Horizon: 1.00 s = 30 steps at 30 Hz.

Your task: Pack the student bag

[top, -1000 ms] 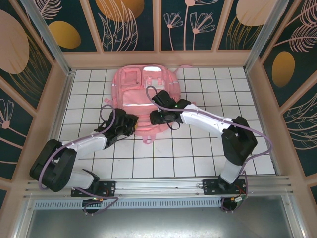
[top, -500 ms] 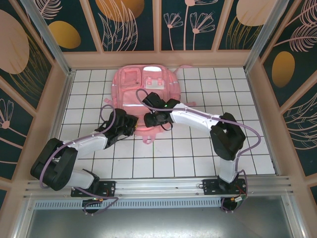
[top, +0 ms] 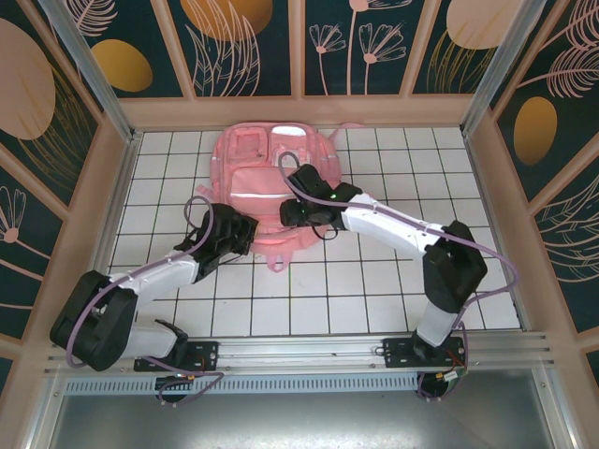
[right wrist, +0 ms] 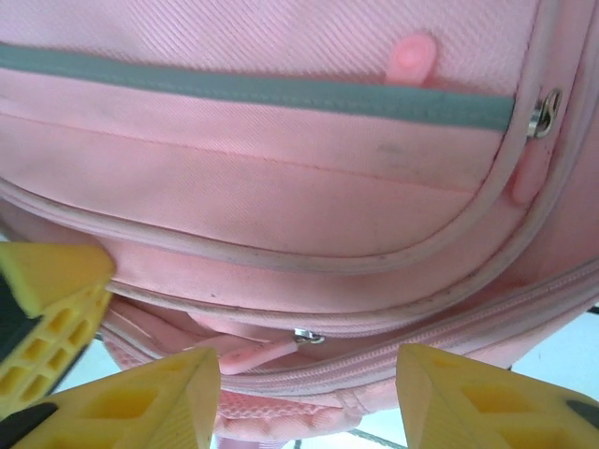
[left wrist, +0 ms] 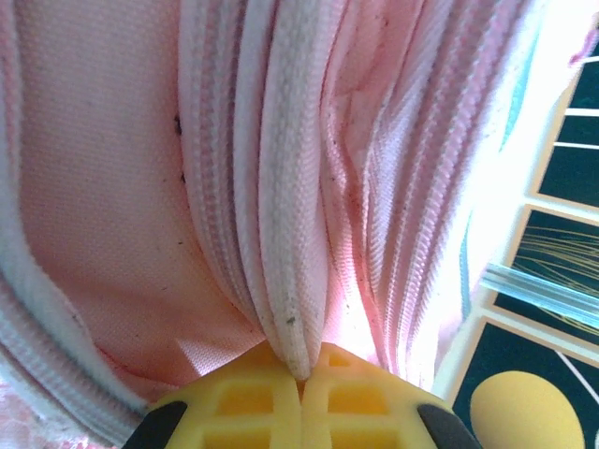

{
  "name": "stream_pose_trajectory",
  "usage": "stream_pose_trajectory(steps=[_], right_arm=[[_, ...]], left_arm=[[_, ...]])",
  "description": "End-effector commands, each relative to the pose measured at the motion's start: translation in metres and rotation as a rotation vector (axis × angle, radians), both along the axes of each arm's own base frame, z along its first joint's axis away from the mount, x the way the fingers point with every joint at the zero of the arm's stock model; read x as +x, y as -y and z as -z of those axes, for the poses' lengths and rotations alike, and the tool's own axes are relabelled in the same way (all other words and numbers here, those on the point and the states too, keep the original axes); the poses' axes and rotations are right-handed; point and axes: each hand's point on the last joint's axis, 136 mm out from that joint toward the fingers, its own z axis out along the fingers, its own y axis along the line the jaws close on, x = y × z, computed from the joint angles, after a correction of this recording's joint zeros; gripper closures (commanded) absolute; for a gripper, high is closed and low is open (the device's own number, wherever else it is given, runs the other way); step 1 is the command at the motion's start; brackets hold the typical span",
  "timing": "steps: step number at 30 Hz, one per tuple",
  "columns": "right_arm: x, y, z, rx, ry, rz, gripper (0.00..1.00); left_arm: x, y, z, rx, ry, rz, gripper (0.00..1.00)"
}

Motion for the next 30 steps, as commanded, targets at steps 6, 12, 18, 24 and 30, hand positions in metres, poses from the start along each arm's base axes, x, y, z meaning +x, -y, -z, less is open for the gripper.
stream_pose_trajectory(steps=[6,12,18,24,30], right_arm=[[-0.015,-0.022,-0.009,0.134,-0.036,-0.084,0.36],[-0.020,-0.015,0.001,0.157,-0.049,-0.057,0.27],[-0.024,-0.020,0.022,0.279,-0.063,-0.102,0.18],[-0.027,-0.025,0.029,0.366,-0.057,-0.123,0.11],[0.001,0.000,-0.015,0.245,0.096,0.019,0.24]], left_arm=[[0.019,0.011,-0.066,-0.067,0.169,0.015,1.00],[0.023,0.014,-0.085,-0.093,0.216,0.017,1.00],[0.022,0.016,-0.099,-0.144,0.248,0.017,1.00],[0.022,0.021,-0.114,-0.192,0.287,0.038,1.00],[0.021,0.022,-0.112,-0.183,0.286,0.051,1.00]])
